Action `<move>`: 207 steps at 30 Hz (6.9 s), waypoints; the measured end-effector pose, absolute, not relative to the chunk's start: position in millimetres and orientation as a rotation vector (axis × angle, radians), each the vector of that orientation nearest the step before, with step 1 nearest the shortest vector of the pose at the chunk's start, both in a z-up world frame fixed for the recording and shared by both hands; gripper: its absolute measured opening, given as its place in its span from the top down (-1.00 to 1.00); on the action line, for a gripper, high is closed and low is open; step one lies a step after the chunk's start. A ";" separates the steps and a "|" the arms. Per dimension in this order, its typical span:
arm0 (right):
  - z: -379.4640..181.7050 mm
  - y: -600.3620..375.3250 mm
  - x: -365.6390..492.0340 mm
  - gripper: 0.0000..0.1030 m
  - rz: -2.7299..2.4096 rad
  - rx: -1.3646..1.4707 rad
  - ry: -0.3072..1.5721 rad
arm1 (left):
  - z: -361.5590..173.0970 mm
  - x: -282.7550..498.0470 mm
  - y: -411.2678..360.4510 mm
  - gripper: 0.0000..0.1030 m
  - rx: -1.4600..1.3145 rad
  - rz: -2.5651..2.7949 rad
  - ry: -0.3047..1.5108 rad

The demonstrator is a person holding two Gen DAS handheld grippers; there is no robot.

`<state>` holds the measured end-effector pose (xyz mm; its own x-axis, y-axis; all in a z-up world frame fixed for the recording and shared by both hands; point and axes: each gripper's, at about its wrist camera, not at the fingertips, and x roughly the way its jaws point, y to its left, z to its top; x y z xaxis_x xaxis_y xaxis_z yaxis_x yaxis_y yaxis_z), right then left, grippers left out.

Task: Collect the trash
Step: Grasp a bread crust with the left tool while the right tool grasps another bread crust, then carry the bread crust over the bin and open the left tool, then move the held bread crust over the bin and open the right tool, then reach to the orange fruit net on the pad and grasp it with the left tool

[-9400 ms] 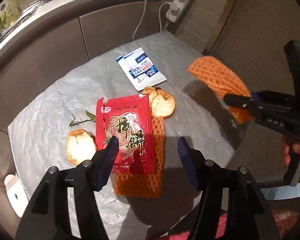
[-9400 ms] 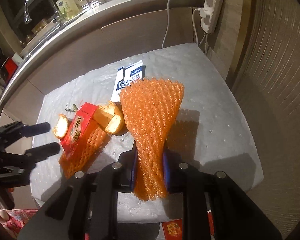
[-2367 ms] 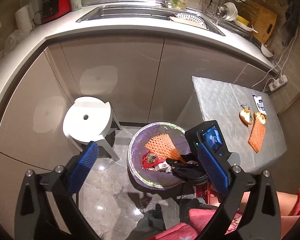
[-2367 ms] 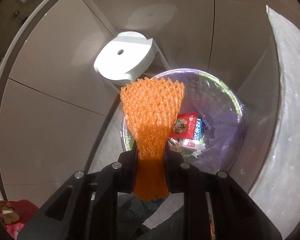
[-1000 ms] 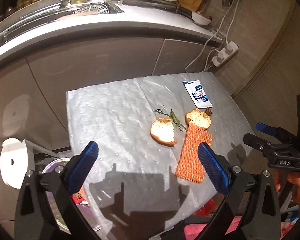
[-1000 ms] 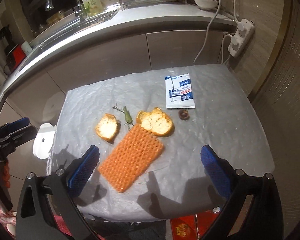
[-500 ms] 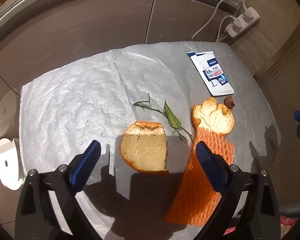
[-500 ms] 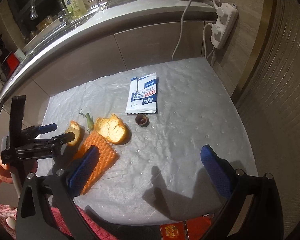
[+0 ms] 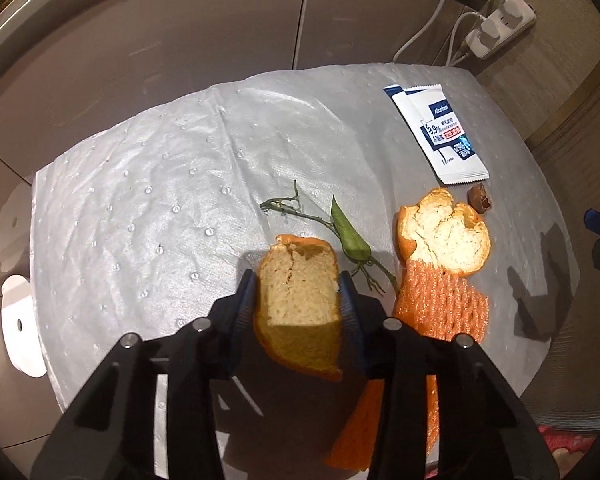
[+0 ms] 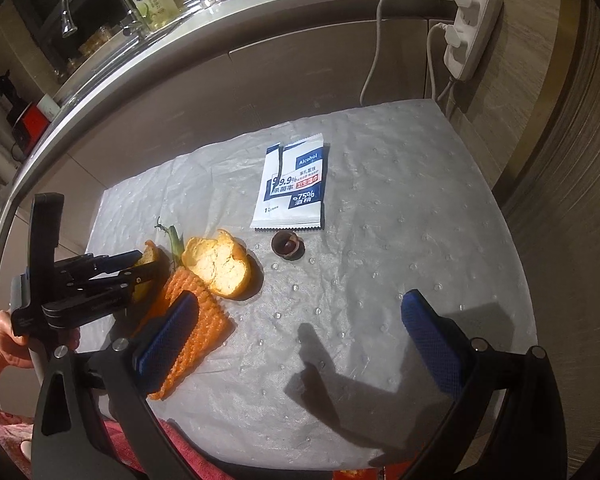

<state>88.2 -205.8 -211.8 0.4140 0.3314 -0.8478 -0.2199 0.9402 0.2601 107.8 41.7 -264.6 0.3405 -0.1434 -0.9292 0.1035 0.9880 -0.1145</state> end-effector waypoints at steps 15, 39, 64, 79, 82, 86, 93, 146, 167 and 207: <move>-243.2 -161.4 111.0 -0.23 0.523 0.050 1.139 | -226.6 86.6 58.4 0.81 -0.133 -0.201 1.144; -268.0 -133.8 128.7 0.85 0.509 0.073 1.212 | -216.7 59.5 88.4 0.89 -0.183 -0.185 1.175; -206.8 -194.3 112.2 0.85 0.453 0.135 1.113 | -273.6 93.4 39.0 -0.42 -0.092 -0.198 1.324; -198.0 -182.1 104.3 0.85 0.468 0.126 1.095 | -259.0 80.9 57.7 0.79 -0.166 -0.245 1.249; -192.1 -177.6 100.9 0.85 0.474 0.116 1.085 | -254.7 73.8 65.6 0.79 -0.172 -0.247 1.234; -183.6 -170.3 94.8 0.85 0.484 0.105 1.073 | -244.5 68.0 71.4 0.80 -0.195 -0.253 1.204; -162.5 -138.1 77.6 0.85 0.548 0.065 1.050 | -205.2 39.5 97.1 0.80 -0.237 -0.262 1.114; -133.8 116.8 -38.0 0.85 0.766 -0.131 1.074 | -224.7 -99.0 333.0 -0.66 -0.217 -0.008 1.085; -260.5 250.3 -48.8 0.77 0.795 -0.406 1.223 | -76.3 -181.2 319.5 -0.85 -0.064 0.143 0.765; -121.1 -146.1 12.1 -0.95 0.155 0.178 0.916 | -105.8 -56.0 117.7 -0.85 0.052 -0.389 0.851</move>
<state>12.1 -146.1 -121.1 0.5998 0.2086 -0.7725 -0.0572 0.9741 0.2186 -56.0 117.7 -105.8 0.5934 -0.3139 -0.7411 0.3549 0.9285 -0.1091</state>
